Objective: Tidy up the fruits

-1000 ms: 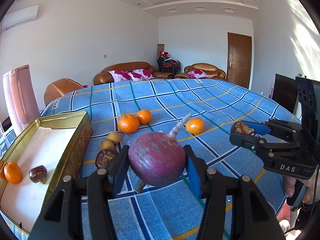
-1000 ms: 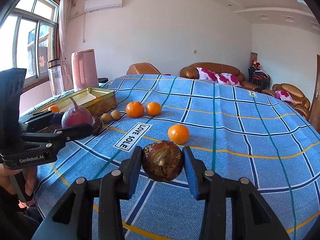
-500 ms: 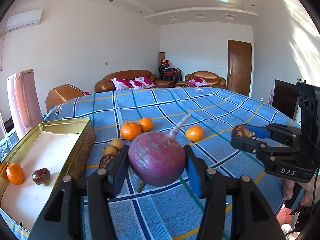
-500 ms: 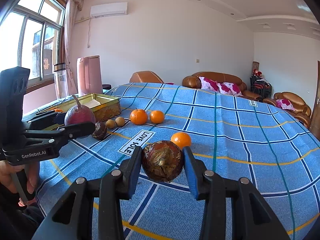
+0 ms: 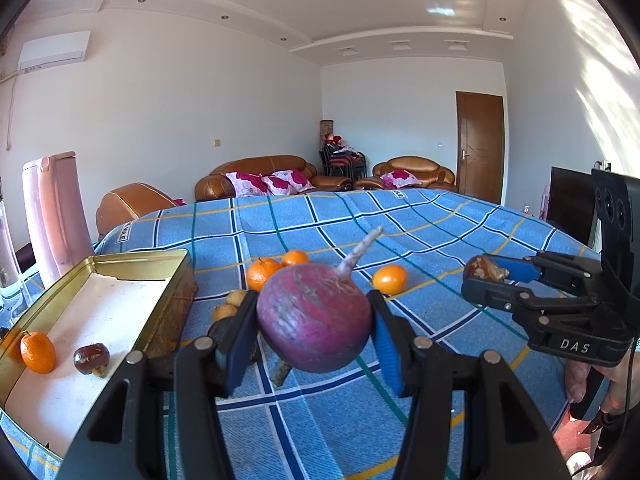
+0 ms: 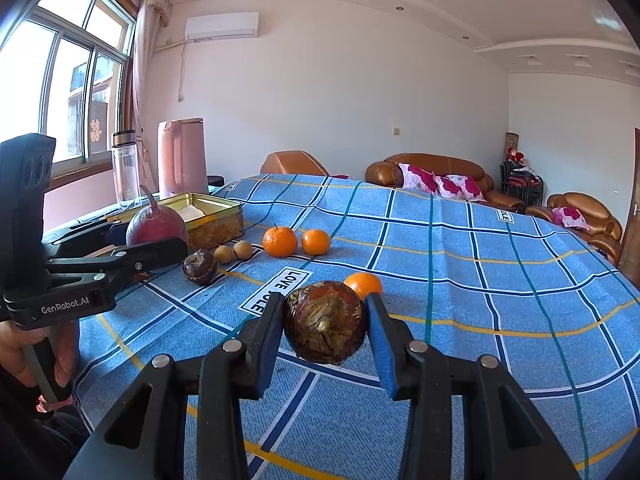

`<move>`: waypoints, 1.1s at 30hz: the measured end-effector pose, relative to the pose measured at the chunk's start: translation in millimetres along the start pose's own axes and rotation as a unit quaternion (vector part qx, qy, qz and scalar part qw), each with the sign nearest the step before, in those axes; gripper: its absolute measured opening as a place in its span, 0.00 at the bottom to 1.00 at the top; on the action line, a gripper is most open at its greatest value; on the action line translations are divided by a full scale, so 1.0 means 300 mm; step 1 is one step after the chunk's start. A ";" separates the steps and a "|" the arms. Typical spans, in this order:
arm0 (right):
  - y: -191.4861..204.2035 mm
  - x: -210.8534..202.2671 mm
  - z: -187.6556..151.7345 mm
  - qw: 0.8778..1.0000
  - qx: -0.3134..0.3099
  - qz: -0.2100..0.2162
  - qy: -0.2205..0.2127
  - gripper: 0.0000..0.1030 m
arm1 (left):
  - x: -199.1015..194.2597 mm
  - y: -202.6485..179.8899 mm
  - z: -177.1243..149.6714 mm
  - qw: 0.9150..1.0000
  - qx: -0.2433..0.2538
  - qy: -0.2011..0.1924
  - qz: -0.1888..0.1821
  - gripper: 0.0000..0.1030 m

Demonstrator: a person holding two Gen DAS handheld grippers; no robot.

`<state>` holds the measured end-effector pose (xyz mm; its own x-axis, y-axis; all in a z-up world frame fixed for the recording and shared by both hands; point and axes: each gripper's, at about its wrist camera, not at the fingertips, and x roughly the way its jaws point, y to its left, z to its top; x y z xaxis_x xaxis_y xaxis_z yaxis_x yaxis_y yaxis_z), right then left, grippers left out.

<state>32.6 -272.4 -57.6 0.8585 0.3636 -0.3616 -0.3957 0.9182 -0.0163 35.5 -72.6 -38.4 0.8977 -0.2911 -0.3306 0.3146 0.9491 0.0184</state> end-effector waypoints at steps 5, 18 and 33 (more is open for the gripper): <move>0.004 -0.004 0.001 1.000 -0.003 -0.001 -0.008 0.42 | -0.007 -0.002 0.000 1.000 0.000 -0.006 0.001 0.54; 0.011 -0.020 -0.004 1.000 -0.010 -0.002 -0.024 0.42 | -0.039 -0.009 -0.004 1.000 0.001 -0.021 0.005 0.53; 0.018 -0.027 0.001 0.999 -0.013 -0.001 -0.029 0.42 | -0.045 0.005 0.004 1.000 -0.009 -0.027 0.008 0.54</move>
<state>23.6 -270.4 -54.6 0.8764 0.3708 -0.3072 -0.4018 0.9147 -0.0422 24.1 -67.4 -32.7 0.9179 -0.2822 -0.2789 0.2956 0.9553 0.0062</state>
